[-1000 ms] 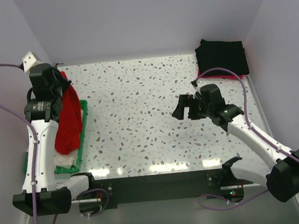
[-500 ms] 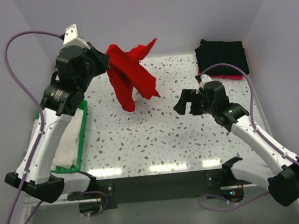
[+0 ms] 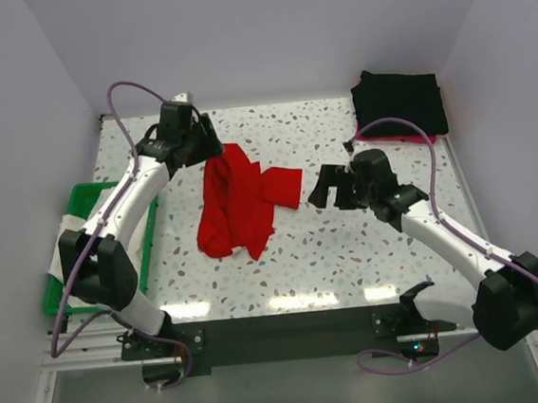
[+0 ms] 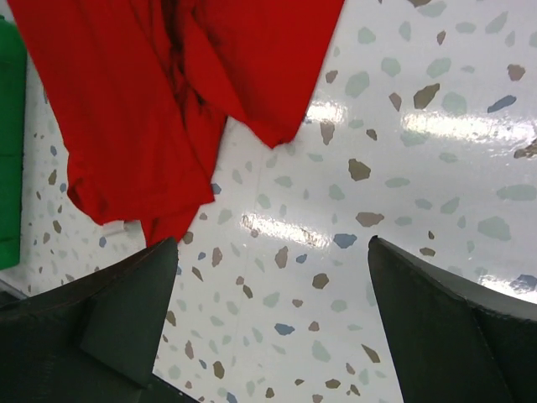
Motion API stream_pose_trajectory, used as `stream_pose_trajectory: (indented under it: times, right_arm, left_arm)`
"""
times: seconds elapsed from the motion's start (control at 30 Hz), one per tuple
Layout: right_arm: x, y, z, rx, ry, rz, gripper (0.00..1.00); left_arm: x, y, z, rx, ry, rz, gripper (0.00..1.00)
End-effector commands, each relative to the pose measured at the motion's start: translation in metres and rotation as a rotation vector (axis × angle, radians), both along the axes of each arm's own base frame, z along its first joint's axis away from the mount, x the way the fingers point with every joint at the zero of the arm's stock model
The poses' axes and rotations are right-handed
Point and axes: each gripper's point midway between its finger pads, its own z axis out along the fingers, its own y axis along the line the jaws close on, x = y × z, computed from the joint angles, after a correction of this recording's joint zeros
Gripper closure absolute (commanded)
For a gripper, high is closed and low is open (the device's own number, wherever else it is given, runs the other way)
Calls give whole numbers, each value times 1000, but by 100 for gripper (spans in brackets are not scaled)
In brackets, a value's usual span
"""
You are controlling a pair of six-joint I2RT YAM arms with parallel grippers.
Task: Fold and stack the t-shirts
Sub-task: Move the tshirt to the center of the board, then flatten the tshirt out
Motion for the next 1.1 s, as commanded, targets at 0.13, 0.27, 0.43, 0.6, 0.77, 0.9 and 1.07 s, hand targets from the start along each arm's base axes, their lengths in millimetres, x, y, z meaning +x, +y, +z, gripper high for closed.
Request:
stream_pose_trajectory:
  times: [0.13, 0.27, 0.43, 0.6, 0.77, 0.9, 1.07]
  right_arm:
    - [-1, 38, -19, 60, -9, 66, 7]
    - [0, 64, -37, 46, 13, 105, 17]
    - [4, 108, -44, 54, -8, 167, 22]
    - [11, 147, -52, 91, -12, 197, 26]
    - [24, 170, -58, 134, -21, 180, 26]
    - [30, 182, -68, 141, -19, 179, 26]
    - [36, 192, -78, 132, -2, 176, 27]
  left_arm:
    - [-53, 8, -13, -68, -37, -42, 39]
    - [-93, -12, -52, -74, 33, -103, 46]
    - [-132, -23, -107, -78, 148, -116, 48]
    - [-150, 3, -121, -66, 144, 7, 48]
    - [-161, 17, -126, -67, 148, 88, 43]
    - [-171, 24, -136, -77, 169, 121, 36]
    - [-184, 31, -154, -80, 205, 159, 32]
